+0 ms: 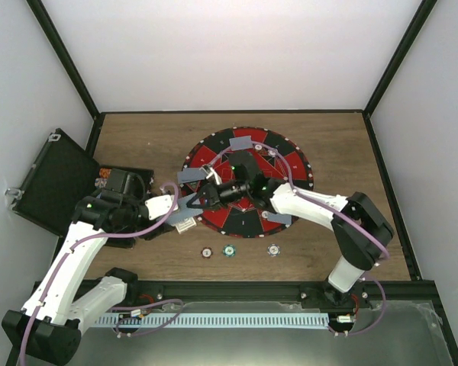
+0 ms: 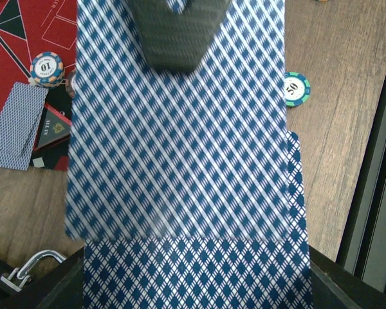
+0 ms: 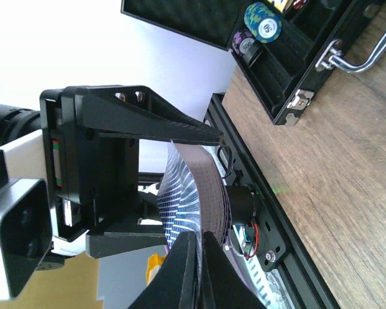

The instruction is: Distribute texas hold em gaming equipment

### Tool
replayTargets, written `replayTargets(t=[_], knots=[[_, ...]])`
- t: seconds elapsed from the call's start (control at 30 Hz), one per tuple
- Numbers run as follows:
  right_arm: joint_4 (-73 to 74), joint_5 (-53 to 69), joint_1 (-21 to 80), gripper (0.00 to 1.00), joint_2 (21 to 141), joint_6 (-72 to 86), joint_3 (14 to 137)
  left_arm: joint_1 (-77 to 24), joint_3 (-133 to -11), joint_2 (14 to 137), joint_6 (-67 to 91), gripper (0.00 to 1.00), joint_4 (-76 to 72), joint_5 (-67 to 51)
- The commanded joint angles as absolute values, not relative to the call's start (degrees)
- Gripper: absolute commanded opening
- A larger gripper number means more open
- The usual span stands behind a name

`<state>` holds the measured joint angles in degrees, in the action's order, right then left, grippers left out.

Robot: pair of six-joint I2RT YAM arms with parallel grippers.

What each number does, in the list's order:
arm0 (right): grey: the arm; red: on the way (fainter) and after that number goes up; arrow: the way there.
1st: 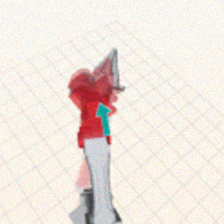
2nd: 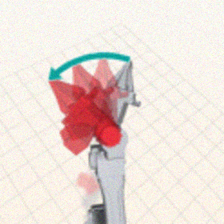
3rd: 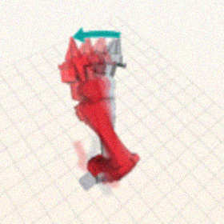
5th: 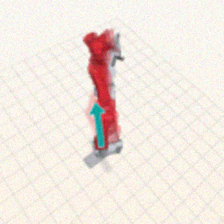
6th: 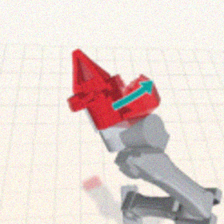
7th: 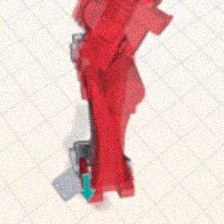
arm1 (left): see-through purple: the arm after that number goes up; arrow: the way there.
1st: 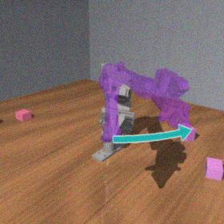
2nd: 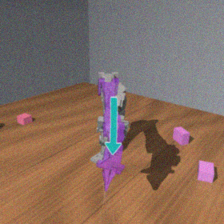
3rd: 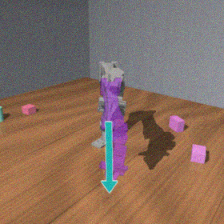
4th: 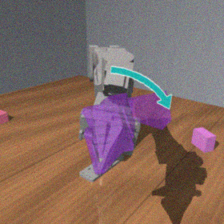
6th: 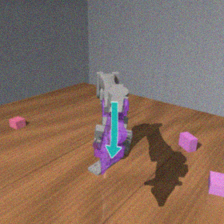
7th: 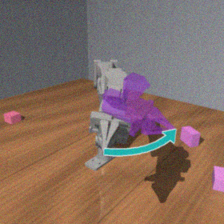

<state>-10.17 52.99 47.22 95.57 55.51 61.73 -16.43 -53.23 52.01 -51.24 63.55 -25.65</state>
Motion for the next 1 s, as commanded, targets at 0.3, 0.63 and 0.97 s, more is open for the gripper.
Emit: replayTargets(t=[0.3, 0.63, 0.97], knots=[[-1.59, 54.53, 31.92, 0.01, 89.85, 49.94, 61.32, -16.35, -53.17, 51.42, -51.92, 0.04, 62.62, -26.55], [16.62, 48.51, 17.4, 0.01, 115.12, 35.38, 87.05, -16.35, -53.13, 51.31, -51.42, 0.04, 63.52, -27.33], [28.68, 41.84, 16.17, 0.01, 143.56, 32.89, 124.07, -16.34, -52.66, 52.02, -50.58, 0.04, 64.03, -27.95]])
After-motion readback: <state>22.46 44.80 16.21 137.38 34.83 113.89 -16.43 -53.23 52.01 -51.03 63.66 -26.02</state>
